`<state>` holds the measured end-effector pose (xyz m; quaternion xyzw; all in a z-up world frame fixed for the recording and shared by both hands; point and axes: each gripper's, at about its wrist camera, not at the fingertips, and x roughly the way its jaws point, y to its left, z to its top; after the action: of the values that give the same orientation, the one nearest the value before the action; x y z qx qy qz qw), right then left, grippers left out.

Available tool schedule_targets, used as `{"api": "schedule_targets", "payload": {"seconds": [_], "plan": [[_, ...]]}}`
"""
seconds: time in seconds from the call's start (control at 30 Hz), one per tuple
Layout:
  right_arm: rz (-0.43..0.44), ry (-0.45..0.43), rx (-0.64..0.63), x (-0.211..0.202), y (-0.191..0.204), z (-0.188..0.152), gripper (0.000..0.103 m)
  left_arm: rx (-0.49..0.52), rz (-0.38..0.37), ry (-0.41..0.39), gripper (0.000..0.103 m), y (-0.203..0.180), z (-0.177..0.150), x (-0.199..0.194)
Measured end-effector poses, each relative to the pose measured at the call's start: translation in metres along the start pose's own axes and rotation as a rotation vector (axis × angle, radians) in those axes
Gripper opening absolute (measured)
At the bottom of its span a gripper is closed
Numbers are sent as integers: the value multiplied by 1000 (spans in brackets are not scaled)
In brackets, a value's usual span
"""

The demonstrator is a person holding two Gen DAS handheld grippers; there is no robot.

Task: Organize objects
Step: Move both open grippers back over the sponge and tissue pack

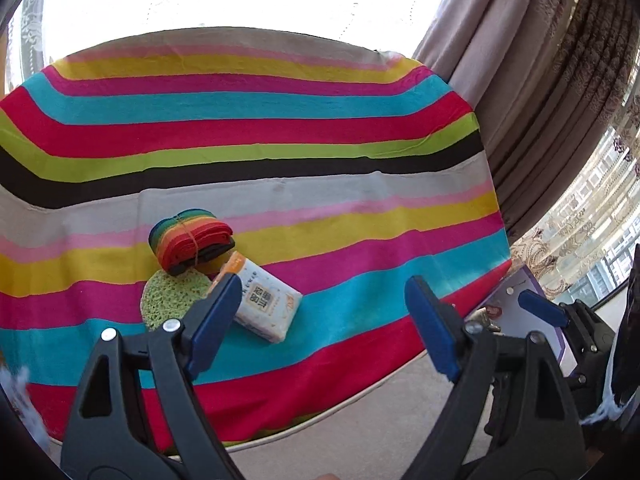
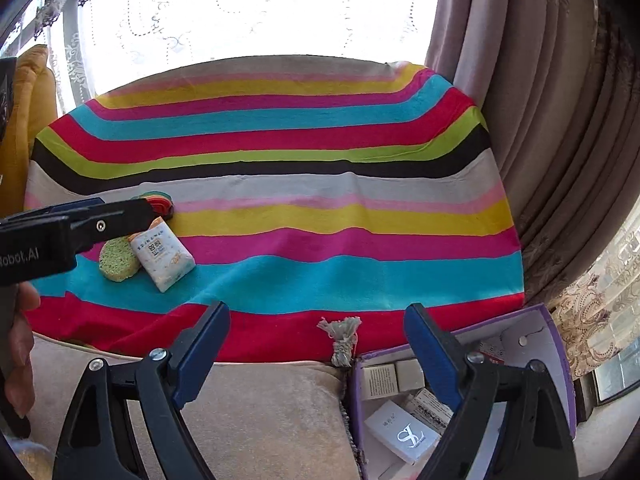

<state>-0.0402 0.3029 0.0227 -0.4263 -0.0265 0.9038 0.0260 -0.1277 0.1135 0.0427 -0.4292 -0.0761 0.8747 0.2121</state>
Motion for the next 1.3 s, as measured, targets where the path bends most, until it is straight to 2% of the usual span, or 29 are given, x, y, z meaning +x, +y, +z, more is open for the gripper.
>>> {"api": "schedule_targets", "payload": {"seconds": [0.17, 0.27, 0.43, 0.67, 0.77, 0.83, 0.93, 1.0, 1.17, 1.3], "plan": [[123, 60, -119, 28, 47, 18, 90, -196, 122, -10, 86, 73, 8, 0], [160, 96, -196, 48, 74, 27, 90, -283, 178, 10, 86, 105, 3, 6], [215, 150, -303, 78, 112, 35, 89, -321, 211, 49, 86, 123, -5, 19], [245, 210, -409, 118, 149, 42, 87, -335, 204, 48, 86, 128, -8, 19], [254, 221, -394, 131, 152, 46, 82, -336, 205, 58, 86, 128, -9, 23], [260, 228, -373, 136, 151, 43, 67, -327, 206, 73, 86, 127, -11, 27], [264, 224, -311, 139, 139, 39, 55, -299, 211, 85, 86, 121, -13, 30], [253, 218, -240, 139, 125, 39, 53, -272, 211, 96, 86, 115, -13, 34], [148, 201, -56, 141, 87, 40, 53, -149, 231, 161, 87, 92, -16, 51], [107, 190, -22, 142, 78, 40, 53, -77, 268, 203, 87, 79, -20, 64]]}}
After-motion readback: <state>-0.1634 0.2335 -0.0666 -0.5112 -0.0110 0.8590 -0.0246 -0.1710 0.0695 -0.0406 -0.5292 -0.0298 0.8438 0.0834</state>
